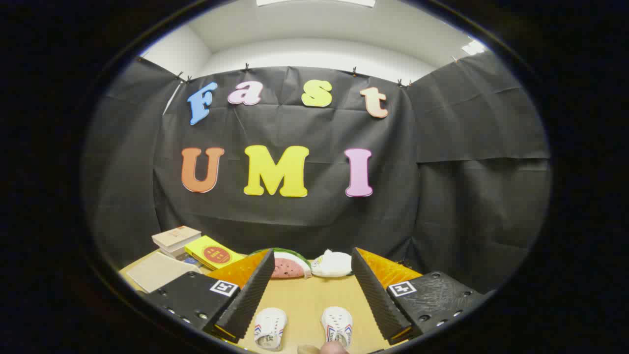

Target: Open the storage box then place both shoes into the box .Put the left shoe in first, then the right shoe, with the right side of both shoes facing outward in a uniform manner.

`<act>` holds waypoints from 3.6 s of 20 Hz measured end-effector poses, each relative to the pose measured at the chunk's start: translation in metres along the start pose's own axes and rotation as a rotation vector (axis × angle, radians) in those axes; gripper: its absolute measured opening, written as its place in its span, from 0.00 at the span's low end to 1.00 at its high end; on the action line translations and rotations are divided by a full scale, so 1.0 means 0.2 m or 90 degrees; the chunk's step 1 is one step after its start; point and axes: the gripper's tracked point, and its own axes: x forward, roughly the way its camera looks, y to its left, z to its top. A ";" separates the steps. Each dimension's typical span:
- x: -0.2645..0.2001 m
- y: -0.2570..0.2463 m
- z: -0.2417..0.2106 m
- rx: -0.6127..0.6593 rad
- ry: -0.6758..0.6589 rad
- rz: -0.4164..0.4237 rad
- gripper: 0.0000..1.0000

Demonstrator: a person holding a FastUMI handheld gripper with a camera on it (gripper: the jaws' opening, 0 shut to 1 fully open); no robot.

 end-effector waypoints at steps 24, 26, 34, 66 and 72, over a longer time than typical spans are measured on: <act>0.00 0.39 -0.14 -0.013 0.061 0.151 0.95; 0.00 0.45 -0.17 -0.002 0.075 0.165 0.95; -0.02 0.87 -0.44 0.060 0.179 0.274 0.95; 0.06 1.65 -1.19 0.337 0.593 0.449 0.96; 0.04 1.65 -1.17 0.373 0.633 0.455 0.94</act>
